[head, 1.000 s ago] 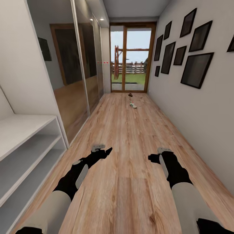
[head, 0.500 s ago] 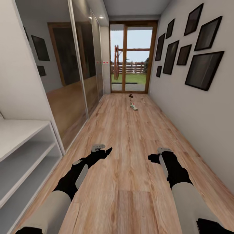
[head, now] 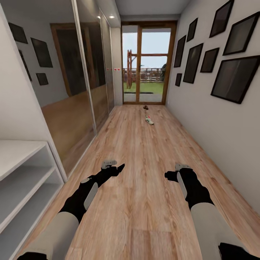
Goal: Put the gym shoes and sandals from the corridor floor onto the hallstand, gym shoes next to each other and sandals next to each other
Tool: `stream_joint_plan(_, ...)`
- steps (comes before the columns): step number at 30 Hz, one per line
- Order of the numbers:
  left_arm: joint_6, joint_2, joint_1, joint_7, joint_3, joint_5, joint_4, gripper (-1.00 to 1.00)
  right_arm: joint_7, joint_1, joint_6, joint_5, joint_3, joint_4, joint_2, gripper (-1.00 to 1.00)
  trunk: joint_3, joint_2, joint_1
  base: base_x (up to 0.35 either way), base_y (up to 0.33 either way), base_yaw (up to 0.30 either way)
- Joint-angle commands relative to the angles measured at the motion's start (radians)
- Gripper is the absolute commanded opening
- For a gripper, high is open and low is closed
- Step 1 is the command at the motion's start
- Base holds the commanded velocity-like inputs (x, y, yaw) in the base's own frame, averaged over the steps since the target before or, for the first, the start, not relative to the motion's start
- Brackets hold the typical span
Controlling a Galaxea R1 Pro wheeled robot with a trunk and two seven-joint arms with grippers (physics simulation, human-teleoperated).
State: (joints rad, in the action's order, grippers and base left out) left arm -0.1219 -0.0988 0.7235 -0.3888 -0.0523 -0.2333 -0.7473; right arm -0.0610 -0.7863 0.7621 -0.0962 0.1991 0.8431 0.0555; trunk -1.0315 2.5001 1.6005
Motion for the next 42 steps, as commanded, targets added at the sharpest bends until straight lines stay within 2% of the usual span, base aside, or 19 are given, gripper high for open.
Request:
stream_joint_plan(1, -0.01, 0.0, 0.0, -0.002, 0.0, -0.011, -0.001, 1.0, 0.004, -0.001, 0.005, -0.01, 0.003, 0.001, 0.001, 1.0, -0.001, 0.0, 0.0, 0.346, 0.0, 0.0)
stream_joint_plan(42, -0.01, -0.001, 0.0, -0.002, 0.0, -0.011, -0.001, 1.0, 0.004, -0.001, 0.006, -0.009, 0.003, 0.004, 0.0, 1.0, -0.001, 0.0, 0.0, 0.346, 0.0, 0.0)
